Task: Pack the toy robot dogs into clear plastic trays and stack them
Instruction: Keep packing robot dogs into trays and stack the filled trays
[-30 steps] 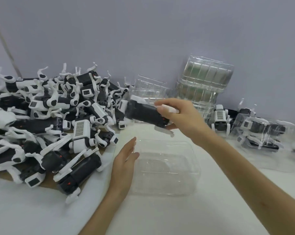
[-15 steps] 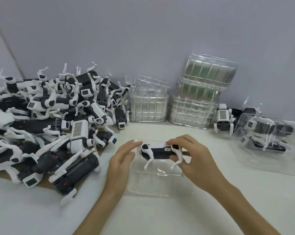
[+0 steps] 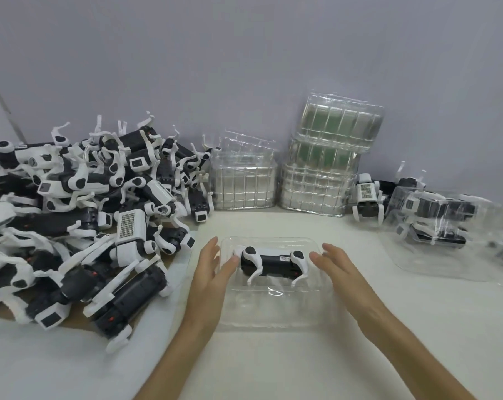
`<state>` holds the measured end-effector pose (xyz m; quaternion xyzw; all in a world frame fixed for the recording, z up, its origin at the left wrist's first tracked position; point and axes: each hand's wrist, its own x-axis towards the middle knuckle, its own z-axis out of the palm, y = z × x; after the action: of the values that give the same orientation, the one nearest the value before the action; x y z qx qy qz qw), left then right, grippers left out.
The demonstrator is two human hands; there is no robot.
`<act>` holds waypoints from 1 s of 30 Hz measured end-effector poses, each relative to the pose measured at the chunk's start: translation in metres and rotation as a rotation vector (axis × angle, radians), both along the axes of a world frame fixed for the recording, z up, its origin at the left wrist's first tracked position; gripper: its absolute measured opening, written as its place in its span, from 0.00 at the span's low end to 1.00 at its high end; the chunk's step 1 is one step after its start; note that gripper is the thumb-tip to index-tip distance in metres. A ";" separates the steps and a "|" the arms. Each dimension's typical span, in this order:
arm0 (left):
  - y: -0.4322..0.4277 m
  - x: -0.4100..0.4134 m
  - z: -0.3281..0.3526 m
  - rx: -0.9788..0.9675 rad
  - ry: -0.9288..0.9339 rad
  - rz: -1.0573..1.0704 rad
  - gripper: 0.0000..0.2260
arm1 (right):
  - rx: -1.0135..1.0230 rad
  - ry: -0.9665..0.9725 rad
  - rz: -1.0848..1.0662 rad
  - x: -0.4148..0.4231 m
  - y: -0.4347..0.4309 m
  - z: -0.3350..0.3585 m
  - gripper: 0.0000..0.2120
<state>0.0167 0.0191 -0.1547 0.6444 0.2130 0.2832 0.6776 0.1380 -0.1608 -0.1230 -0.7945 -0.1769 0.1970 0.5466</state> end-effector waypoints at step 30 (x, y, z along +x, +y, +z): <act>-0.001 -0.004 0.007 -0.074 -0.071 0.001 0.26 | 0.276 0.038 -0.111 0.001 0.001 -0.009 0.16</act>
<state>0.0126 0.0178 -0.1481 0.6084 0.1994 0.2980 0.7080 0.1391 -0.1598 -0.1321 -0.7166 -0.1477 0.1550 0.6638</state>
